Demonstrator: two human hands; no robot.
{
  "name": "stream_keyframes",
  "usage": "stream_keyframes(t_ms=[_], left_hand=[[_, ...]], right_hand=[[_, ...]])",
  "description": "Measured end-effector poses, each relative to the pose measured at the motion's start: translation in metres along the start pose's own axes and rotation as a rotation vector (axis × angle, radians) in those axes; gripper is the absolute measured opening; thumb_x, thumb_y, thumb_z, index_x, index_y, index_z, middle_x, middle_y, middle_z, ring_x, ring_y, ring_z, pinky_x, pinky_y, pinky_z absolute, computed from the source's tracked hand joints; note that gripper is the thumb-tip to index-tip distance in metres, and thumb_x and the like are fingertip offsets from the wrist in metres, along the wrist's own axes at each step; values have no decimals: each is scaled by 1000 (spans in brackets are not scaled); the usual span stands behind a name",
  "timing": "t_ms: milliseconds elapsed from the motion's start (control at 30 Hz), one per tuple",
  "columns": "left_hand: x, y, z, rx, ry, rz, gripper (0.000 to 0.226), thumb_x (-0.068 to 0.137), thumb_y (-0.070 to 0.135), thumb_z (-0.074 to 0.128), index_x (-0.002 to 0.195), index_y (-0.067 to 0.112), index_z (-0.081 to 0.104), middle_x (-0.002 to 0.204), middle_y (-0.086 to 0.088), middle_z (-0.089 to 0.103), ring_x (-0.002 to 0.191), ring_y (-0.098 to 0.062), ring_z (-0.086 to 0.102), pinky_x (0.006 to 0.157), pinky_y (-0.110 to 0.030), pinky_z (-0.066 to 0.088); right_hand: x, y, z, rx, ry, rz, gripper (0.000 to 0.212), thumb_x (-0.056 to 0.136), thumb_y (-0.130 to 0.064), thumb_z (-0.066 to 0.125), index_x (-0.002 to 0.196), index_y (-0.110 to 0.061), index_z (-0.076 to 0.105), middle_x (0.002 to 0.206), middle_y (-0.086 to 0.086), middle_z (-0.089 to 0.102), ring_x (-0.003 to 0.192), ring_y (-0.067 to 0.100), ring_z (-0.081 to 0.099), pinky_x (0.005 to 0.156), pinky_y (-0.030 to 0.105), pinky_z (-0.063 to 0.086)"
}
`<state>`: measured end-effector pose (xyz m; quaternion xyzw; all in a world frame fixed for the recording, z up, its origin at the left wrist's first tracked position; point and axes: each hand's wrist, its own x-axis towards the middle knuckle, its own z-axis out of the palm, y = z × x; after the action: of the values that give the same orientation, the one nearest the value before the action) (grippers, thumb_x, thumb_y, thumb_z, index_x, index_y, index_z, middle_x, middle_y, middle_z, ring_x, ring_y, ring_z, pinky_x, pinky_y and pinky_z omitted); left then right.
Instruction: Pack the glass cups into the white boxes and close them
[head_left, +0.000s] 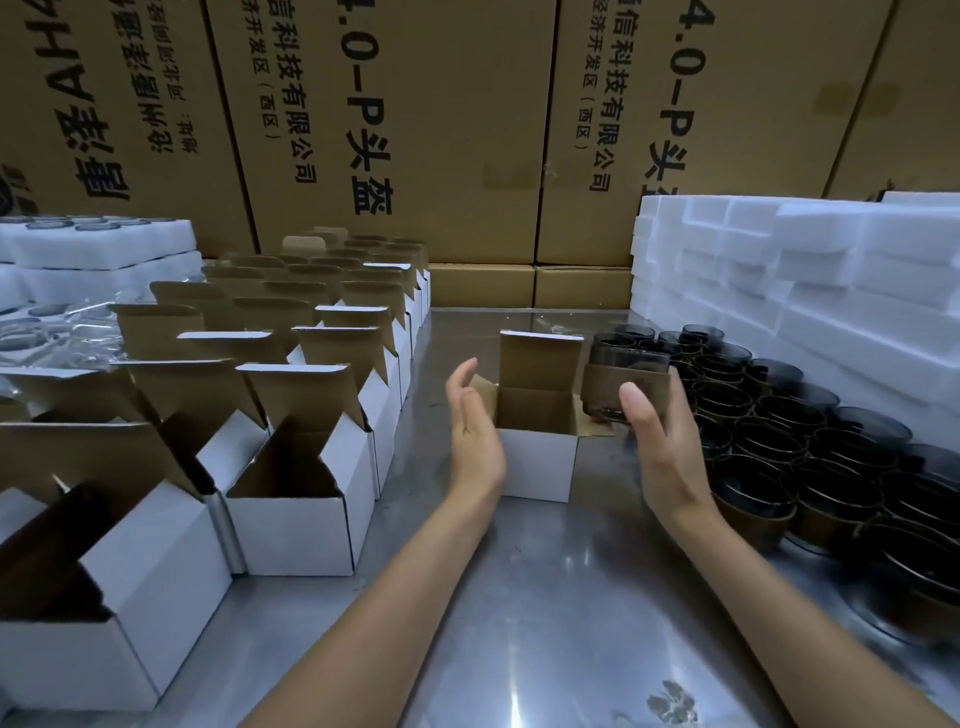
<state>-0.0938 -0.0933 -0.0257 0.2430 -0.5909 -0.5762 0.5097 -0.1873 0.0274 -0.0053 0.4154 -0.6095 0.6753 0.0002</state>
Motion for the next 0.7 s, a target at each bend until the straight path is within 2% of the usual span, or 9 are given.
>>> stream_keyframes(t_ms=[67, 133, 233, 300, 367, 433, 533, 600, 700], left_hand=[[1, -1, -1, -19, 12, -38, 41, 106, 29, 15, 135, 34, 43, 132, 20, 38, 124, 4, 28, 99, -14, 20], [2, -3, -5, -54, 5, -125, 41, 104, 36, 18, 119, 46, 54, 131, 13, 46, 122, -2, 40, 102, -25, 31], [3, -1, -10, -166, -30, -185, 43, 102, 35, 26, 91, 50, 65, 120, -5, 61, 100, -15, 61, 84, -30, 50], [3, 4, -13, -201, -86, -174, 31, 100, 32, 35, 98, 42, 64, 125, -9, 60, 110, -21, 60, 91, -35, 48], [2, 8, -17, -178, -184, -132, 21, 90, 33, 56, 111, 35, 56, 127, -8, 57, 113, -17, 58, 94, -33, 46], [2, 6, -21, -110, -302, -44, 55, 76, 25, 71, 124, 28, 45, 121, -1, 57, 101, -3, 61, 84, -18, 48], [0, 4, -22, 43, -392, 54, 76, 73, 9, 82, 131, 26, 35, 124, 3, 56, 98, 6, 60, 80, -10, 46], [0, 3, -21, 83, -394, 72, 81, 69, 16, 85, 131, 29, 35, 124, 8, 53, 100, 10, 57, 81, -7, 44], [-1, 4, -20, 121, -406, 83, 83, 64, 27, 84, 131, 30, 36, 125, 13, 50, 102, 13, 54, 80, -3, 41]], right_hand=[[-2, 3, 3, -14, 5, 17, 85, 70, -68, 48, 130, -8, 49, 120, 0, 62, 117, 18, 54, 103, 43, 41], [-3, 5, 7, 0, 6, 26, 72, 71, -66, 49, 122, -16, 54, 111, -11, 65, 110, 9, 57, 97, 35, 43], [-3, 7, 6, 69, 6, 70, 69, 70, -65, 52, 120, -18, 55, 111, -9, 64, 113, 13, 57, 102, 41, 42], [-2, 7, 5, 99, -13, 75, 79, 69, -65, 53, 127, -12, 51, 120, -3, 61, 121, 18, 53, 107, 45, 38], [1, 6, 4, 91, -27, 22, 64, 71, -62, 54, 121, -22, 53, 112, -17, 63, 113, 5, 56, 100, 30, 43], [2, 3, 3, 61, -31, -29, 47, 75, -53, 57, 117, -33, 50, 104, -31, 62, 101, -12, 56, 87, 11, 42], [4, -1, 0, 19, -18, -130, 52, 84, -33, 58, 131, -21, 40, 105, -42, 55, 101, -15, 53, 84, 4, 39], [4, -6, -2, -36, -31, -168, 48, 83, -35, 60, 124, -22, 40, 99, -41, 55, 94, -12, 56, 82, 8, 42], [4, -9, -3, -112, -38, -176, 38, 75, -52, 60, 100, -30, 42, 88, -17, 59, 85, 8, 59, 80, 33, 49]])
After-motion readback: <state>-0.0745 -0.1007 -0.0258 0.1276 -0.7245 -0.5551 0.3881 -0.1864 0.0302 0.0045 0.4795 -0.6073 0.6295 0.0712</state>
